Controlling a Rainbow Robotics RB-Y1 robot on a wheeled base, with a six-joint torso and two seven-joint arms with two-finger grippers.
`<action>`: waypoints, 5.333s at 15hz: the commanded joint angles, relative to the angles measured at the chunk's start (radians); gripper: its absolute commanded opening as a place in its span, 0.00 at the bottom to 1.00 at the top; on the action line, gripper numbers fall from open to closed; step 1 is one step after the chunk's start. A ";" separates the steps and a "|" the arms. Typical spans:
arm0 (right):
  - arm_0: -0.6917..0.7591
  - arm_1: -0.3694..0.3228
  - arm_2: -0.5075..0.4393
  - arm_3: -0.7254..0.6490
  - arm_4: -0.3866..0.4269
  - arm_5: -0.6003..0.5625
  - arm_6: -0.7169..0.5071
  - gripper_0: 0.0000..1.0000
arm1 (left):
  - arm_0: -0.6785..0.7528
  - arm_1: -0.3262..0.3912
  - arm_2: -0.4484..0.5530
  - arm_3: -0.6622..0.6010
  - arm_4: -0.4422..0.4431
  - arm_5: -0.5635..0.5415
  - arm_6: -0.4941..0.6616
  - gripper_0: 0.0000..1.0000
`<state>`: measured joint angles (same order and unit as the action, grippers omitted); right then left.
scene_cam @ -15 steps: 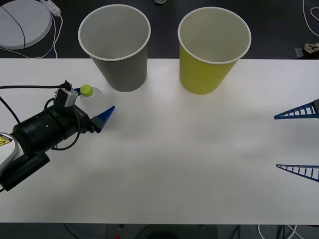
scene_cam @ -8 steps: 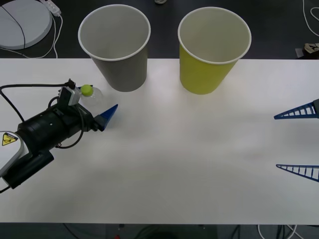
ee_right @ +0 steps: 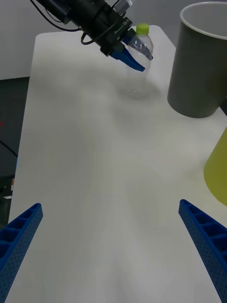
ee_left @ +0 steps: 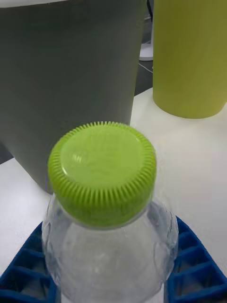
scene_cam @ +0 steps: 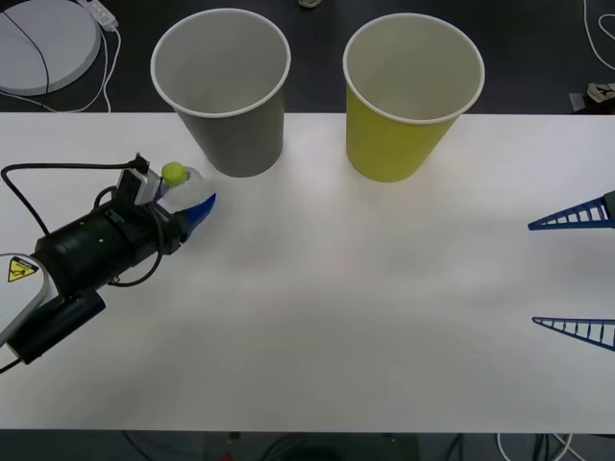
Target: Put the can into the green bin and the plastic bottle into the gray bin
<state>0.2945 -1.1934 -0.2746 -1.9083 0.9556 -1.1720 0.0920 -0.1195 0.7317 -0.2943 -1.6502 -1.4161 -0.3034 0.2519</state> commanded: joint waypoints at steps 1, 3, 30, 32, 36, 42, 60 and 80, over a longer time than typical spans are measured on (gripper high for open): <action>0.000 0.000 0.000 0.000 0.000 0.000 0.000 1.00 | 0.001 0.000 0.001 0.000 -0.003 -0.002 0.006 0.00; 0.000 0.000 0.000 0.000 0.000 0.000 0.000 1.00 | 0.001 0.000 0.001 0.000 -0.003 -0.002 0.007 0.00; 0.000 0.000 0.000 0.000 0.000 0.000 0.000 1.00 | 0.201 0.249 0.107 -0.267 0.190 -0.019 0.101 0.00; 0.000 0.000 0.000 0.000 0.000 0.000 0.000 1.00 | 0.201 0.275 0.153 -0.267 0.218 -0.091 0.125 0.00; 0.000 0.000 0.000 0.000 0.000 0.000 0.000 1.00 | 0.201 0.302 0.277 -0.270 0.124 -0.241 0.270 0.00; 0.000 0.000 0.000 0.000 0.000 0.000 0.000 1.00 | 0.190 0.371 0.448 -0.277 0.028 -0.438 0.414 0.00; 0.000 0.000 0.000 0.000 0.000 0.000 0.000 1.00 | -0.123 0.640 0.454 -0.108 0.048 -0.769 0.543 0.00; 0.000 0.000 0.000 0.000 0.000 0.000 0.000 1.00 | -1.072 0.637 -0.367 0.286 0.085 -0.895 0.593 0.00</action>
<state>0.2945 -1.1934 -0.2746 -1.9083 0.9557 -1.1720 0.0920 -1.1584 1.3762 -0.6401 -1.3820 -1.3290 -1.1791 0.8429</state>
